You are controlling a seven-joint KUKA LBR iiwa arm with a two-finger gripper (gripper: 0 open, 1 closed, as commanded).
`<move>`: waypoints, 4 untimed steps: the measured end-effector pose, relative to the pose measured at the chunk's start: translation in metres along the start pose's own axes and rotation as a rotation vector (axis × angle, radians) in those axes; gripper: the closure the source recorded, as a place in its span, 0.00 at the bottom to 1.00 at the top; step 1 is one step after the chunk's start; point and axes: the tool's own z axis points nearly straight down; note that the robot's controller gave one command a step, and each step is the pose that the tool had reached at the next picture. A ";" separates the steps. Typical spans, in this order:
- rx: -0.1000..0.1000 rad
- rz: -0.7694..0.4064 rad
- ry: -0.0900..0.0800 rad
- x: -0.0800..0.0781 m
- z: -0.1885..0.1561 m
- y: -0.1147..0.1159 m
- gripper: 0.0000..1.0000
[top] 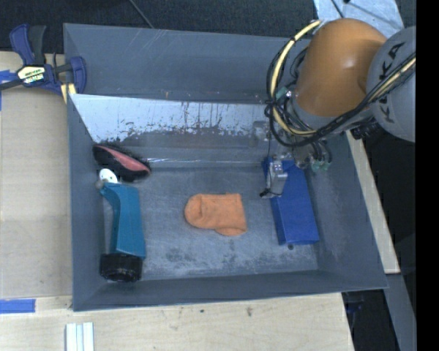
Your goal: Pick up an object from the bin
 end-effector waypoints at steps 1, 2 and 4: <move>0.000 0.000 0.000 0.000 0.000 0.000 0.00; 0.001 -0.028 -0.006 0.001 0.049 0.018 0.00; -0.001 -0.180 0.003 0.012 0.113 0.066 1.00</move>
Offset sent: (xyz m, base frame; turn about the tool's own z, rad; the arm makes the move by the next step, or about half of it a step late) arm -0.0050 0.0297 -0.0794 -0.0453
